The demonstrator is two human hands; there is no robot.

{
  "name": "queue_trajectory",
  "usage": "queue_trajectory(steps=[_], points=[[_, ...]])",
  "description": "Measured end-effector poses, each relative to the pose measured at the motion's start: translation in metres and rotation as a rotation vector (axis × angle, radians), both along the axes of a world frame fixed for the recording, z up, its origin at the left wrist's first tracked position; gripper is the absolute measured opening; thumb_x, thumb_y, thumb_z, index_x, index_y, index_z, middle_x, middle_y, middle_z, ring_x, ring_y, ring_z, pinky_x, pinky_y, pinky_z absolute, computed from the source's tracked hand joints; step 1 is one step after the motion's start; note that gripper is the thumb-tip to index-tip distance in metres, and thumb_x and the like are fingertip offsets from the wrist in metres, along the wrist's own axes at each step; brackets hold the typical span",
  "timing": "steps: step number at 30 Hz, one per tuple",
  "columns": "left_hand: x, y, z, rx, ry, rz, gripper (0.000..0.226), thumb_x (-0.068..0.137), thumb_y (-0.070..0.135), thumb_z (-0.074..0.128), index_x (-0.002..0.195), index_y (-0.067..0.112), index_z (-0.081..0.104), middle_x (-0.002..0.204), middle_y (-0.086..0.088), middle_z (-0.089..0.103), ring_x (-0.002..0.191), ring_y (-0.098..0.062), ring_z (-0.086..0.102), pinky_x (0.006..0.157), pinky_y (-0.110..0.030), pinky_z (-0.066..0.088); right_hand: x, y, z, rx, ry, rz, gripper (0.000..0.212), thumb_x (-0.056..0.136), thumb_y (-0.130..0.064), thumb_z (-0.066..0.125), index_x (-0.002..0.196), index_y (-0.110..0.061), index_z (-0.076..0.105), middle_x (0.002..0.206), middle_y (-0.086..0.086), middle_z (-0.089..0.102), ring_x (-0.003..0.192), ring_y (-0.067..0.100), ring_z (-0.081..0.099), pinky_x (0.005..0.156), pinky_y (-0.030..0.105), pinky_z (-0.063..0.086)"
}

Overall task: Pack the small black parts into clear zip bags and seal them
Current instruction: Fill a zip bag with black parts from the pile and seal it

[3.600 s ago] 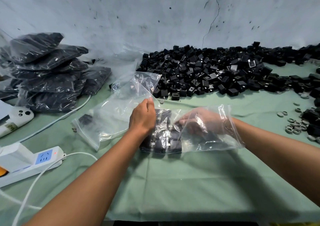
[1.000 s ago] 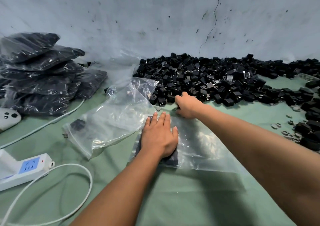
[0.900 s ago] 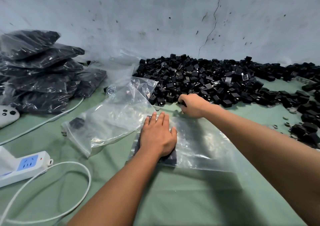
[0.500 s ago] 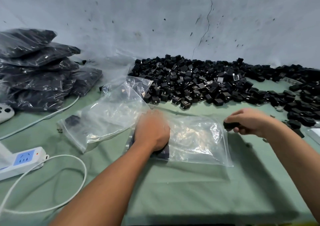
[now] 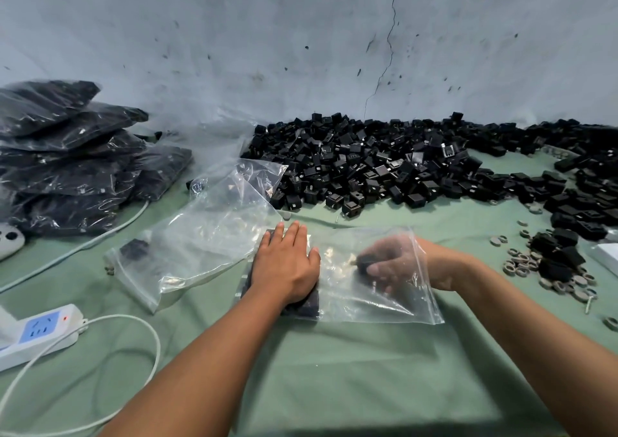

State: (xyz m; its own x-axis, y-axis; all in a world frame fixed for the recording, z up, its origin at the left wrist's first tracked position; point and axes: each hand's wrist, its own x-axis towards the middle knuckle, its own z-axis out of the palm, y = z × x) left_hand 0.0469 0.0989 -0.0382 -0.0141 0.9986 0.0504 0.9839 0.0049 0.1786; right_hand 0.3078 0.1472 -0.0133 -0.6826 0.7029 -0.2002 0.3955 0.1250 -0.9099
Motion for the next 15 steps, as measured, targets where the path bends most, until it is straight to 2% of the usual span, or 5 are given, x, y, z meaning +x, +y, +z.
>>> queue_trajectory(steps=[3, 6, 8, 10, 15], points=[[-0.001, 0.000, 0.001, 0.006, 0.005, 0.002, 0.067, 0.106, 0.048, 0.017, 0.165, 0.019, 0.006, 0.173, 0.000, 0.003, 0.159, -0.021, -0.002, 0.129, -0.042, -0.002, -0.024, 0.004, 0.005, 0.129, -0.044, -0.025, 0.018, 0.094, -0.024, 0.074, 0.111, -0.022, 0.076, 0.095, 0.006, 0.079, 0.078, 0.030, 0.074, 0.066, 0.034, 0.060], [0.000, 0.000, 0.001, 0.011, 0.014, -0.007, 0.066, 0.107, 0.048, 0.018, 0.165, 0.018, 0.006, 0.173, -0.001, 0.004, 0.159, -0.021, -0.001, 0.129, -0.042, -0.001, -0.041, 0.008, 0.005, 0.247, -0.082, -0.015, 0.011, 0.092, -0.024, 0.076, 0.100, -0.031, 0.078, 0.085, -0.008, 0.078, 0.068, 0.009, 0.073, 0.058, 0.017, 0.054], [0.000, -0.002, 0.000, 0.011, 0.014, -0.010, 0.066, 0.107, 0.048, 0.017, 0.165, 0.018, 0.007, 0.173, -0.001, 0.004, 0.159, -0.021, -0.001, 0.129, -0.043, -0.001, -0.049, 0.009, 0.004, 0.264, -0.099, -0.040, 0.012, 0.092, -0.024, 0.076, 0.096, -0.035, 0.078, 0.085, -0.011, 0.078, 0.069, 0.004, 0.073, 0.059, 0.014, 0.052], [-0.001, -0.001, 0.001, 0.013, 0.012, -0.008, 0.067, 0.106, 0.049, 0.016, 0.165, 0.019, 0.006, 0.173, 0.000, 0.003, 0.159, -0.021, -0.002, 0.129, -0.043, -0.001, -0.057, 0.011, 0.004, 0.210, -0.100, -0.003, 0.009, 0.094, -0.023, 0.074, 0.092, -0.032, 0.077, 0.078, -0.006, 0.077, 0.063, 0.007, 0.070, 0.056, 0.016, 0.051], [0.000, 0.001, 0.000, 0.008, 0.021, -0.010, 0.067, 0.106, 0.050, 0.015, 0.165, 0.019, 0.006, 0.173, 0.000, 0.002, 0.159, -0.021, -0.003, 0.129, -0.043, -0.001, -0.069, 0.018, 0.001, 0.162, -0.021, -0.075, 0.020, 0.098, -0.016, 0.066, 0.113, -0.006, 0.075, 0.073, -0.008, 0.075, 0.057, -0.004, 0.065, 0.051, 0.008, 0.046]])
